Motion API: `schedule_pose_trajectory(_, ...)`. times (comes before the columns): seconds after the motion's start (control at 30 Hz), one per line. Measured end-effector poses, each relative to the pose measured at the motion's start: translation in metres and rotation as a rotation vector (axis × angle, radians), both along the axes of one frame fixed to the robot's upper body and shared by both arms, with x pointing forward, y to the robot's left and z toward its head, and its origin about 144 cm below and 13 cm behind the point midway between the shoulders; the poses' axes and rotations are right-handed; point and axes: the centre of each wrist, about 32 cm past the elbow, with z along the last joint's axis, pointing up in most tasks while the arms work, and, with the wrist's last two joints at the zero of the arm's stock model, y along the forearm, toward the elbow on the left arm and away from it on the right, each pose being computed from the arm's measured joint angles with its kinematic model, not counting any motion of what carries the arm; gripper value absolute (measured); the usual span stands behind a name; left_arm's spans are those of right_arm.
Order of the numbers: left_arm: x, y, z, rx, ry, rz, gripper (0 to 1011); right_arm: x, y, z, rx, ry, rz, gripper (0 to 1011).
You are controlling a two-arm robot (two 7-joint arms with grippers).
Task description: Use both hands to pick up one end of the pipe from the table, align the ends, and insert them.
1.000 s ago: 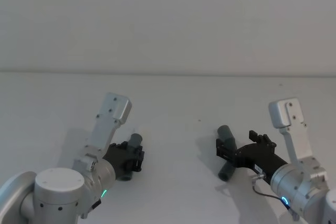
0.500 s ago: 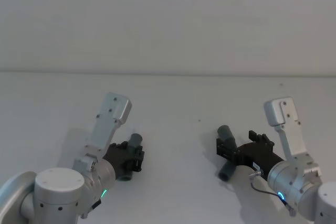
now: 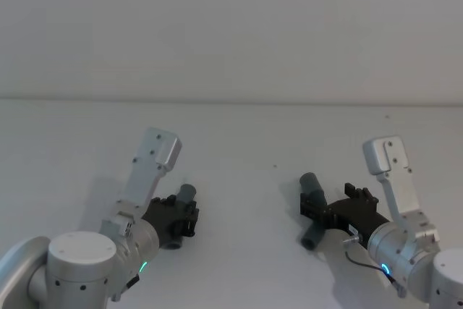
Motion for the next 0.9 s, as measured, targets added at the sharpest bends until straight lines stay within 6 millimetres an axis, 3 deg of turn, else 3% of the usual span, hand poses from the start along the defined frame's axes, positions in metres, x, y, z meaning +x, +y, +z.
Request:
schedule_pose_trajectory(0.57, 0.0, 0.0, 0.0, 0.0, 0.0, 0.0, 349, 0.0023, -0.0002, -0.0033, -0.01, 0.006, -0.011, 997)
schedule_pose_trajectory(0.67, 0.0, 0.0, 0.0, 0.0, 0.0, 0.0, 349, 0.0023, -0.0003, -0.0036, -0.012, 0.006, -0.011, 945)
schedule_pose_trajectory(0.9, 0.0, 0.0, 0.0, 0.0, 0.0, 0.0, 349, 0.0023, -0.0003, -0.0041, -0.013, 0.004, -0.009, 714)
